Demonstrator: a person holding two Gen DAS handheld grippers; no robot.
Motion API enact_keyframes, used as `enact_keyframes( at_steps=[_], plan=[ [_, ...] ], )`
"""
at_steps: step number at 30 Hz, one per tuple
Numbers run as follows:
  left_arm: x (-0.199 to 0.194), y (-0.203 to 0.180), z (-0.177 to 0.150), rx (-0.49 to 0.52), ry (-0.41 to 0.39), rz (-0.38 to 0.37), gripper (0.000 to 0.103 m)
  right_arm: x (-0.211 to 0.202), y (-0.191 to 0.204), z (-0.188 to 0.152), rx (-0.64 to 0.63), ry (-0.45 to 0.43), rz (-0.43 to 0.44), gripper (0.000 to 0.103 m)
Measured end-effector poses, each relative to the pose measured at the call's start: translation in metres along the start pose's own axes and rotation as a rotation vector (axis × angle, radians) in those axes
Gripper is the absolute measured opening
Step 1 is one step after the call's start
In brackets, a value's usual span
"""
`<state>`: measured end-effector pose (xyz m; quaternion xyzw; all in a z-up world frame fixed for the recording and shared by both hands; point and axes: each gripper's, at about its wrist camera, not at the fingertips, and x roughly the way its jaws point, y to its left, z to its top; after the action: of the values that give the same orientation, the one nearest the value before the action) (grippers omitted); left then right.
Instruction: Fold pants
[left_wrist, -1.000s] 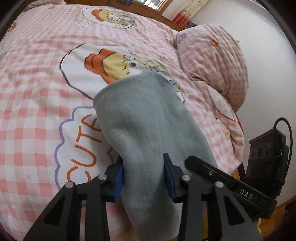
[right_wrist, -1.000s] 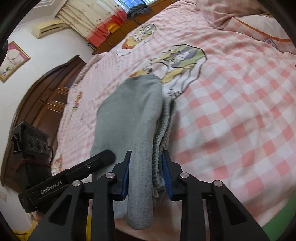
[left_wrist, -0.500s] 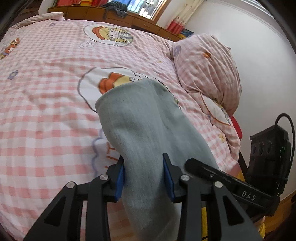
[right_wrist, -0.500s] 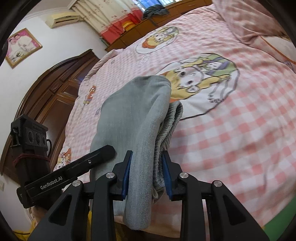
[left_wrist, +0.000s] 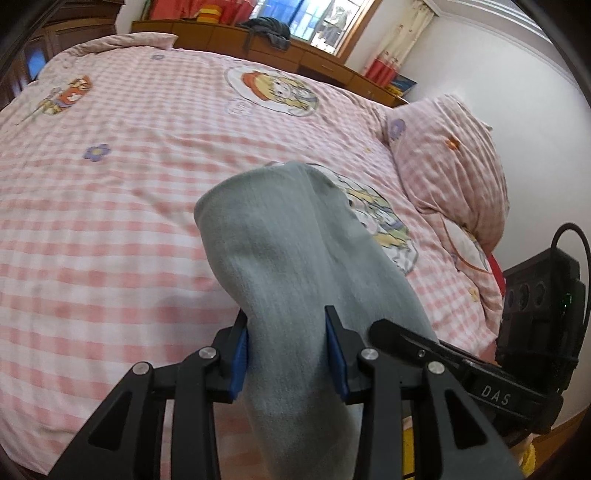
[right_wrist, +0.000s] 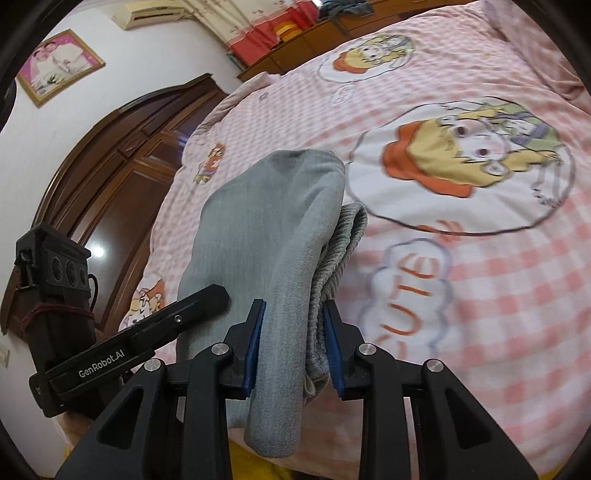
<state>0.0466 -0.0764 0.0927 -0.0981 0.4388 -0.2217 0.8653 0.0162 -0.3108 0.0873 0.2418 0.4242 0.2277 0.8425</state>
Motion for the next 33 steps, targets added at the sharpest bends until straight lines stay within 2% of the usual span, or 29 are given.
enact_keyframes(
  at_steps=[14,19,33],
  plan=[
    [-0.049,0.097,0.005,-0.108,-0.06,0.1,0.038,0.071,0.07,-0.001,-0.076,0.071,0.084,0.031],
    [-0.061,0.121,0.006,-0.123,-0.072,0.123,0.038,0.089,0.086,-0.004,-0.101,0.077,0.081,0.031],
    [-0.055,0.161,0.002,-0.139,-0.062,0.123,0.038,0.12,0.093,-0.01,-0.12,0.109,0.054,0.031]
  ],
)
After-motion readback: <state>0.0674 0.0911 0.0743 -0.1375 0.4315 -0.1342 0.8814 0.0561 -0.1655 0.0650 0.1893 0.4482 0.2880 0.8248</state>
